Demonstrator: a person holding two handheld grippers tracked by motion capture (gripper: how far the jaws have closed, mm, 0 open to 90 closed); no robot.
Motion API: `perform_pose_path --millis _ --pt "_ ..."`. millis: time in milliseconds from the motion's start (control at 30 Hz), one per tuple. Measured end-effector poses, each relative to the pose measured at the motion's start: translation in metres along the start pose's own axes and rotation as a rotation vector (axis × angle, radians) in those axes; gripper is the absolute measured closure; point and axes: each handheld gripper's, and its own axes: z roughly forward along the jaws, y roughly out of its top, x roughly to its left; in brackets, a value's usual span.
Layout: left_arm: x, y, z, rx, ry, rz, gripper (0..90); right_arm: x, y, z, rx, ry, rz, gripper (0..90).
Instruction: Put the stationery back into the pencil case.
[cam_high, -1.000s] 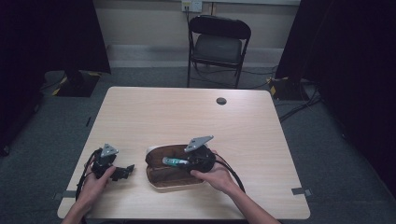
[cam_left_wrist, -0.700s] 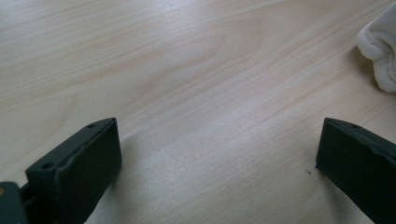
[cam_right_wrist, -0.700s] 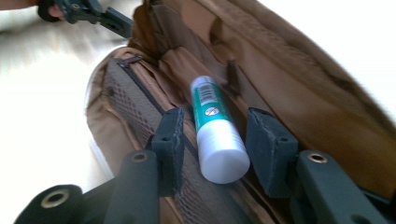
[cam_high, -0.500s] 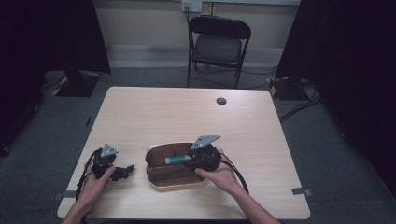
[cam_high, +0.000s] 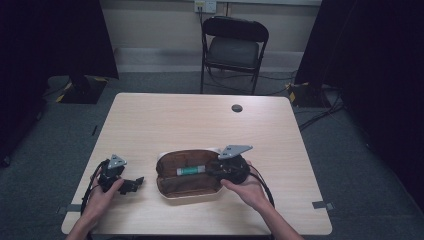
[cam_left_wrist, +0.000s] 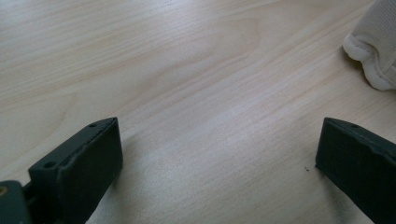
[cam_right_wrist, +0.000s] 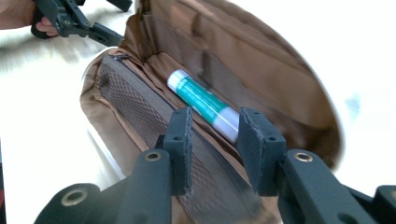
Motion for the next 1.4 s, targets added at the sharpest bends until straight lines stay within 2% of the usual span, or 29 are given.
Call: perform_pose_path --millis 333,700,800,900,1033,1233,1333,1400 --pt "0.0 0.0 0.0 0.001 0.003 0.002 0.3 -0.015 -0.02 -0.031 -0.034 -0.07 0.046 63.0" --pt "0.0 0.0 0.0 -0.001 0.003 0.0 0.3 -0.04 -0.049 -0.056 -0.043 -0.17 0.131 54.9" --pt "0.0 0.0 0.0 0.0 0.002 0.0 0.2 -0.048 -0.059 -0.061 -0.043 -0.203 0.173 50.3" --pt "0.0 0.0 0.0 -0.001 0.002 0.0 0.2 -0.054 -0.067 -0.064 -0.037 -0.239 0.188 43.2" --pt "0.0 0.0 0.0 0.0 0.001 -0.002 0.2 -0.063 -0.08 -0.071 -0.031 -0.263 0.225 36.0" --pt "0.0 0.001 0.0 0.007 -0.003 0.003 0.0 -0.082 -0.103 -0.081 0.019 -0.319 0.276 26.9" --pt "0.0 0.001 0.0 0.007 -0.003 0.003 0.0 -0.092 -0.115 -0.086 0.027 -0.346 0.316 23.3" --pt "0.0 0.001 0.0 0.007 -0.003 0.003 0.0 -0.097 -0.12 -0.087 0.034 -0.379 0.322 20.4"
